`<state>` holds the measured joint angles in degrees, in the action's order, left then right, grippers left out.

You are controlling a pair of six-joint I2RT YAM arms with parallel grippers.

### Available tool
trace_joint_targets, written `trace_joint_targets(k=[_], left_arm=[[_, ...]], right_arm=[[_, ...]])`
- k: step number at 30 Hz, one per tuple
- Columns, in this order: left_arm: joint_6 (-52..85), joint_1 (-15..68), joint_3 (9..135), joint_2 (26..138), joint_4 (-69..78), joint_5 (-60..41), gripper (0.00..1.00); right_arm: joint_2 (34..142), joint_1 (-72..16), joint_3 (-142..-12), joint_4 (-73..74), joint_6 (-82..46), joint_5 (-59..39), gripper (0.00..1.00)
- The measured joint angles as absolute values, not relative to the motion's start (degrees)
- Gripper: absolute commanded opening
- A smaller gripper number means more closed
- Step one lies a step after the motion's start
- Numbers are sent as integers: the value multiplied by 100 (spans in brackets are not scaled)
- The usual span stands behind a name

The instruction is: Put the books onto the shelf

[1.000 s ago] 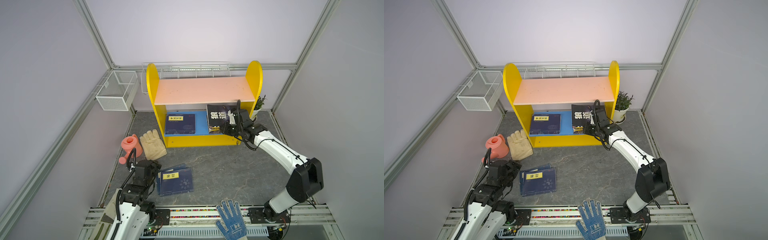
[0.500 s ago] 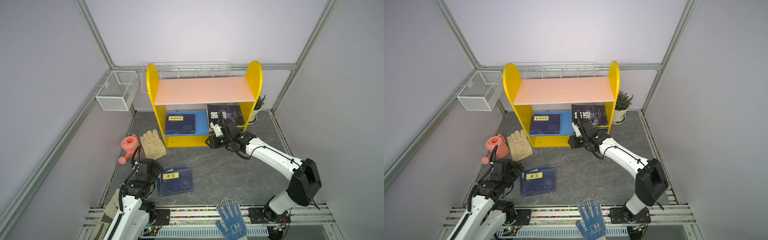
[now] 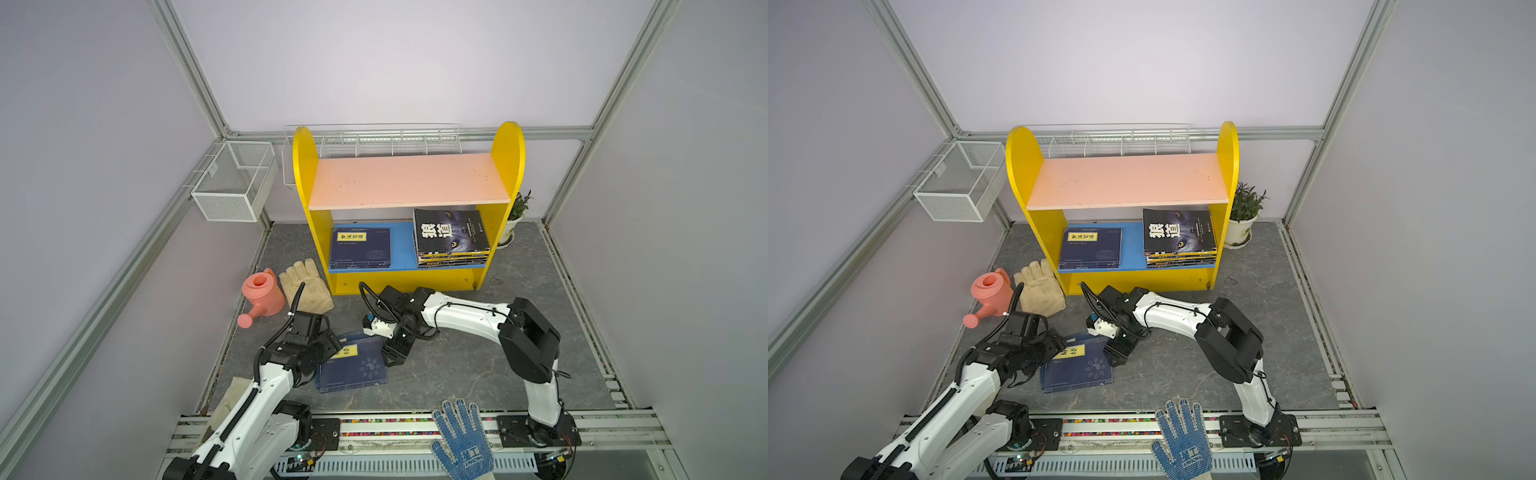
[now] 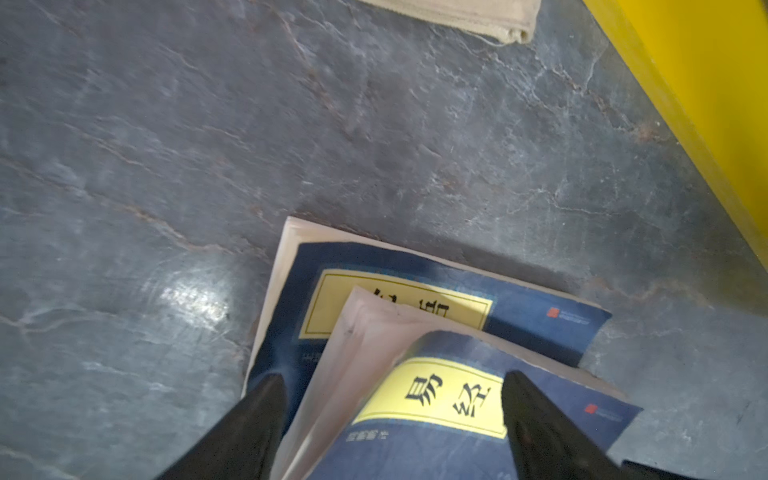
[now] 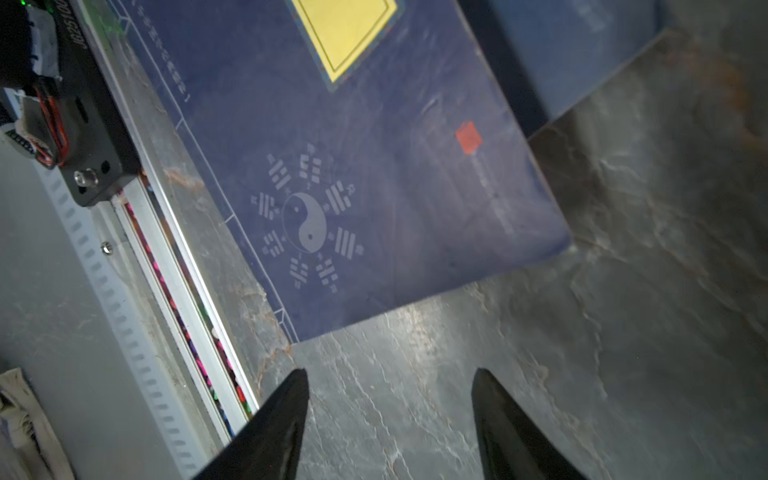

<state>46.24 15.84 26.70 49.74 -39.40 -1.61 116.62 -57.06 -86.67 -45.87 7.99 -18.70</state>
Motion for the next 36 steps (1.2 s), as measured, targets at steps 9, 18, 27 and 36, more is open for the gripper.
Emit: trace_joint_targets(k=[9,18,27,36], left_arm=[[4427,1664,2585,5513,-3708,-235,63],[4180,1697,2585,5778,-3435,-419,26],[4204,1723,2943,5133,-3553,-421,80],[4604,1498,3240,3789,-2982,-1035,100]], right_arm=[[12398,-5551,-9358,-4576,838,-2775,59],[12401,-5015,-9609,-3885,272,-3688,18],[11603,-4720,-8816,-2836,-458,-4158,7],[10099,-3924,-8162,-1885,-1269,-4825,8]])
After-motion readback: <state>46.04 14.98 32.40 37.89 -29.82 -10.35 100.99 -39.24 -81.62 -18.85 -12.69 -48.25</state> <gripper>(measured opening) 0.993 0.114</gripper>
